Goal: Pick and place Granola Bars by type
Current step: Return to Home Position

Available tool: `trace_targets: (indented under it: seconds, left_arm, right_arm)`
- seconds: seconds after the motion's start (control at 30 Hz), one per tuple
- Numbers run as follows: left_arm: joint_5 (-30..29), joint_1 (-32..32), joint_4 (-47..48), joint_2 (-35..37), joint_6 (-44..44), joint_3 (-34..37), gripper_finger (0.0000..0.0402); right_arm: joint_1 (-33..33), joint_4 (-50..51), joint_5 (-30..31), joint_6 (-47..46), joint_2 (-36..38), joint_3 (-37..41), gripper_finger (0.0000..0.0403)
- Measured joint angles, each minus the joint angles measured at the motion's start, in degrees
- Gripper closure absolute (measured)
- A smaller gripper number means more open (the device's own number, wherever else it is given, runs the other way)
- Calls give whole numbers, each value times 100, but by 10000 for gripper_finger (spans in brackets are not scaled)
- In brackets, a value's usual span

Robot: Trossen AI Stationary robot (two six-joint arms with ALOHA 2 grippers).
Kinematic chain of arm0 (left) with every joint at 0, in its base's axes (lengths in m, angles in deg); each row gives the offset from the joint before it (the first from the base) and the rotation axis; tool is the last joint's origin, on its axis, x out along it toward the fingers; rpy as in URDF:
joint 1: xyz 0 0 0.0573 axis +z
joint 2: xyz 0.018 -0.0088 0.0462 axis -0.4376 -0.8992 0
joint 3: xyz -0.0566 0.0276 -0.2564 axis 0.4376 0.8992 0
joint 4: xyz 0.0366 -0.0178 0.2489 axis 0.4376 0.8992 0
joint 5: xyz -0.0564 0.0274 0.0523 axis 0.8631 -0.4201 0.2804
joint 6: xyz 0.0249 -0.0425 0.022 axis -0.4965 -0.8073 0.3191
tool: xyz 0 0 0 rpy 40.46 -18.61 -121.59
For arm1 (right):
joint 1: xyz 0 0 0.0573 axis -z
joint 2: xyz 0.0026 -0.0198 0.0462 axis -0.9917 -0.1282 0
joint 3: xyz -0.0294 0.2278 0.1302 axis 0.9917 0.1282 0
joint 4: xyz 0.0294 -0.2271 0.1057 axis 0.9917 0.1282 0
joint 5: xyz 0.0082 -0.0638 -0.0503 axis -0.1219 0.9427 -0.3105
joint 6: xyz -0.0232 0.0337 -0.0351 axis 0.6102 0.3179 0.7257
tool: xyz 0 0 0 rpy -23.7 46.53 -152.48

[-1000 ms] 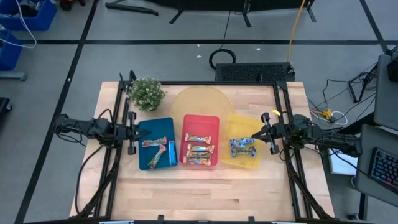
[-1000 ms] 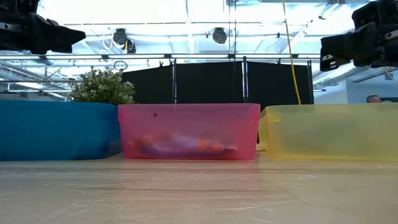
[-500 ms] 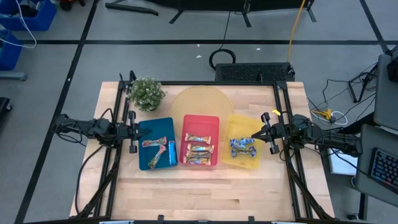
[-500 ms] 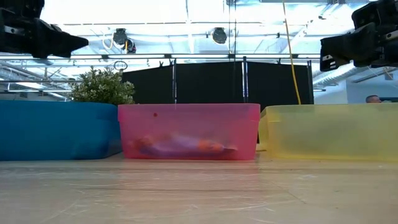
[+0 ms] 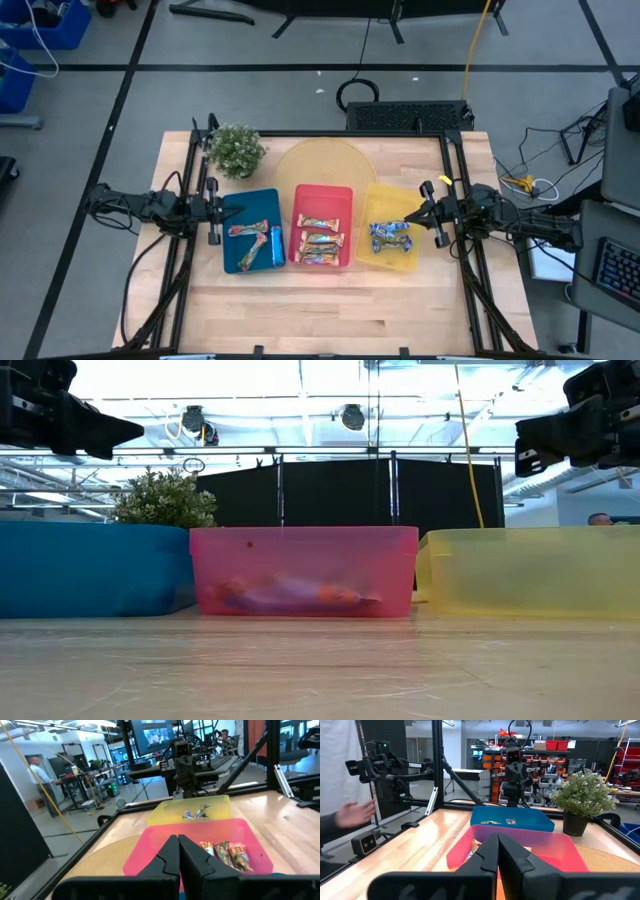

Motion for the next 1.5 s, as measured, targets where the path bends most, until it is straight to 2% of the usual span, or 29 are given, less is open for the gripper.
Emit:
trace_targets:
  seconds: [0.47, 1.5]
  left_arm:
    - [2, 0, 0, 0, 2, 0, 342]
    - [2, 0, 0, 0, 6, 0, 339]
  right_arm:
    - [0, -35, 4, 0, 0, 0, 403]
    - [0, -52, 11, 0, -2, 2, 403]
